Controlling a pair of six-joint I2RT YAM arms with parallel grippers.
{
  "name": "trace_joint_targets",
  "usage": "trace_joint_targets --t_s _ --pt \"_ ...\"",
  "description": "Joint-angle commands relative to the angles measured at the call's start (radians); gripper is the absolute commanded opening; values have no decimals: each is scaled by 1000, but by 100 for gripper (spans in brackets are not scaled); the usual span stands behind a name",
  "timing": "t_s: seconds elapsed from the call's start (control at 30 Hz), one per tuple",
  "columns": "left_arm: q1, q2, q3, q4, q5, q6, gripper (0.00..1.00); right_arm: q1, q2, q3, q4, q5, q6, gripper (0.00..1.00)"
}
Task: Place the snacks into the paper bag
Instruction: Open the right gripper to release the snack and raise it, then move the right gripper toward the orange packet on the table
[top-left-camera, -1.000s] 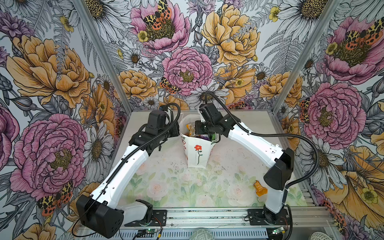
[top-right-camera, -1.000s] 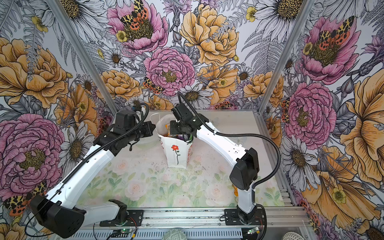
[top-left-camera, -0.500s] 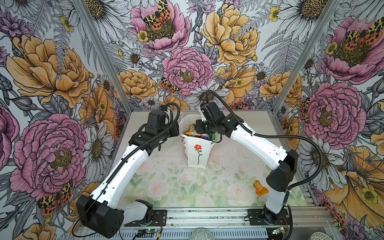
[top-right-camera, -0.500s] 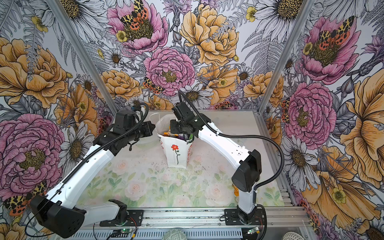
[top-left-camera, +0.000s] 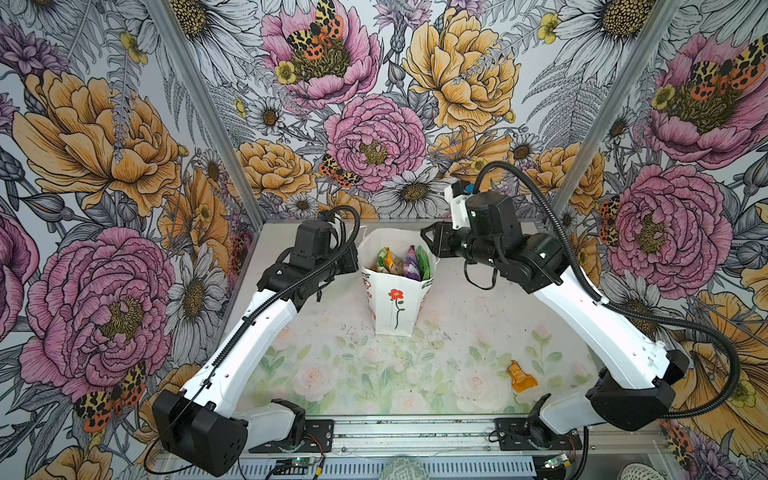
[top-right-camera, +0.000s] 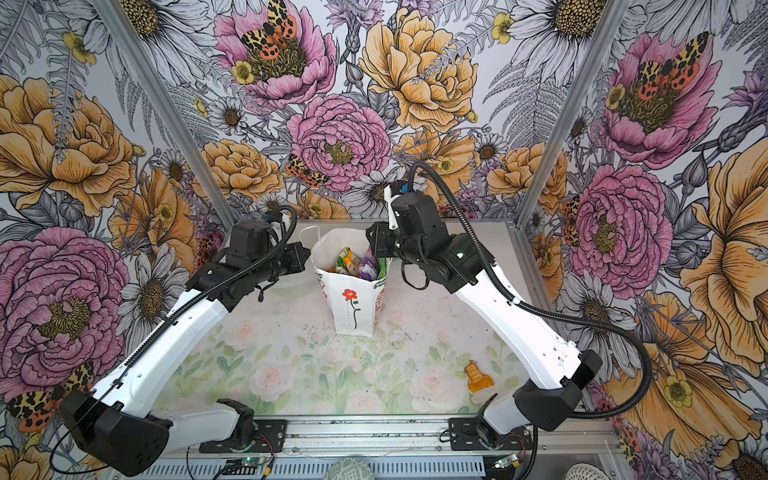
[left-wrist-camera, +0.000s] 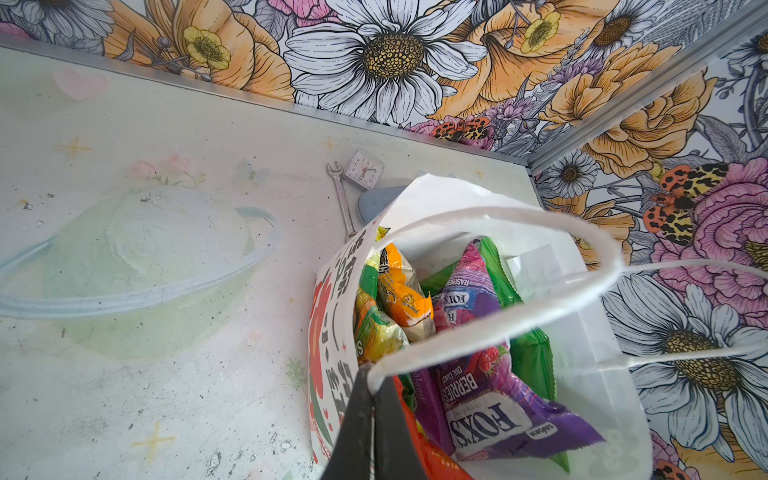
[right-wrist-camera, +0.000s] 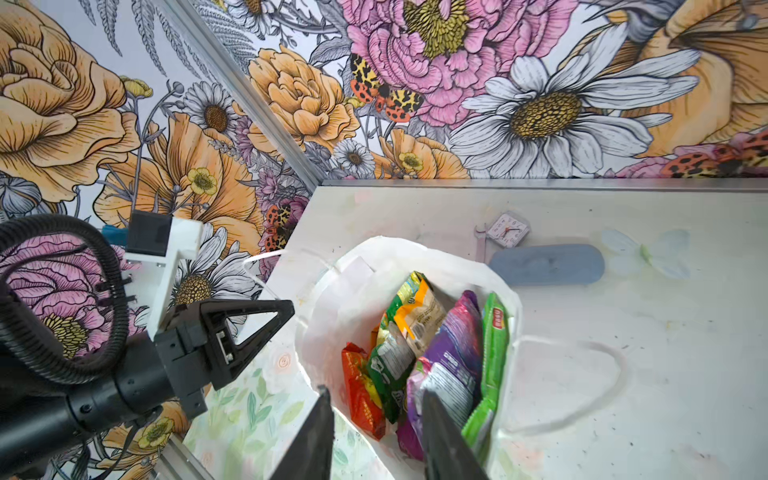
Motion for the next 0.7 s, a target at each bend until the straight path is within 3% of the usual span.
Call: trace_joint_targets --t_s 0.0,0.17,0.37,0.47,0.67 --pt "17 -23 41 72 0 -10 0 -25 -48 -56 -5 32 -4 38" --pt "16 -24 43 71 1 -8 0 -71 -189 -211 -5 138 37 43" --pt "16 -20 42 71 2 -9 0 -216 -417 -444 -7 212 94 55" --pt "15 -17 42 71 3 -10 0 -304 -479 -534 -20 178 110 58" --pt "13 -18 41 71 -3 -9 0 -432 -455 -664 -90 48 154 64"
